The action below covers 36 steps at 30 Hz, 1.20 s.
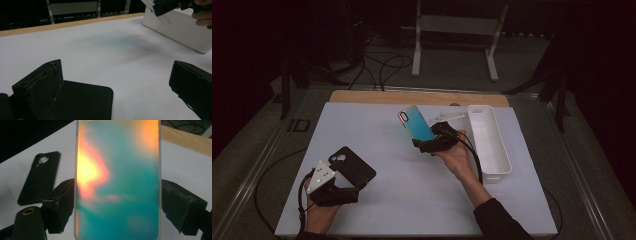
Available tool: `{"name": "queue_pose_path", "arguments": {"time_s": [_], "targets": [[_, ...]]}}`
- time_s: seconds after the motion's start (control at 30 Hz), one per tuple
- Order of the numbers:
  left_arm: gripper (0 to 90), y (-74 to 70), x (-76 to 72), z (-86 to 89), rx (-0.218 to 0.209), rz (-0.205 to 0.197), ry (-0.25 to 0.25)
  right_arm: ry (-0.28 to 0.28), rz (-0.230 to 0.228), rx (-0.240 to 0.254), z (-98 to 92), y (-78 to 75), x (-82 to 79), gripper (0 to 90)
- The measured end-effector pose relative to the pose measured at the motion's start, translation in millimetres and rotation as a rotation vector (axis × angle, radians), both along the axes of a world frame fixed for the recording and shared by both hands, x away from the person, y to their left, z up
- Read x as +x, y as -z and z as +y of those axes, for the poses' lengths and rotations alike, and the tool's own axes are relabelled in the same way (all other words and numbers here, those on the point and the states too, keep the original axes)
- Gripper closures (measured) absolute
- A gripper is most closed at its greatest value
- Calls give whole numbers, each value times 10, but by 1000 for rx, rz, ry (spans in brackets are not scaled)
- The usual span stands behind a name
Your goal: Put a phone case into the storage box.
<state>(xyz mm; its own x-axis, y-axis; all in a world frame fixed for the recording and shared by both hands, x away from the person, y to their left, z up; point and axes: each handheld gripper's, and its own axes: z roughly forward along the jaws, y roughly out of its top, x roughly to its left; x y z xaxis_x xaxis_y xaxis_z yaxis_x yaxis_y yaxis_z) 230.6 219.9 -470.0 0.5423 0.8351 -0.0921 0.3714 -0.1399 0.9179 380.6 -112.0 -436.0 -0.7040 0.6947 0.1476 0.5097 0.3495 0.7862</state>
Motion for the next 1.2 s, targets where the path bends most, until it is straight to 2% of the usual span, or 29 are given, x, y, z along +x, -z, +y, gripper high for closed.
{"name": "queue_pose_path", "arguments": {"time_s": [0.23, 0.37, 0.53, 0.57, 0.83, 1.0, 1.2], "targets": [[0, -65, 15, -86, -26, 12, 21, -33, -52, 32, 22, 14, -202, 169], [0, -102, 31, -148, -13, 19, 29, -48, -82, 36, 36, 13, -292, 169], [0, -167, 50, -221, -21, 22, 48, -62, -98, 42, 38, 10, -393, 169], [0, -215, 73, -265, -22, 23, 55, -70, -109, 43, 37, 8, -453, 169], [1, -367, 193, -431, -4, 25, 74, -83, -150, 56, 28, -32, -573, 169], [7, -420, 284, -539, -29, 33, 95, -85, -160, 69, 12, -33, -630, 169], [15, -439, 379, -646, -55, 47, 113, -103, -187, 61, 10, -36, -687, 169]]}}
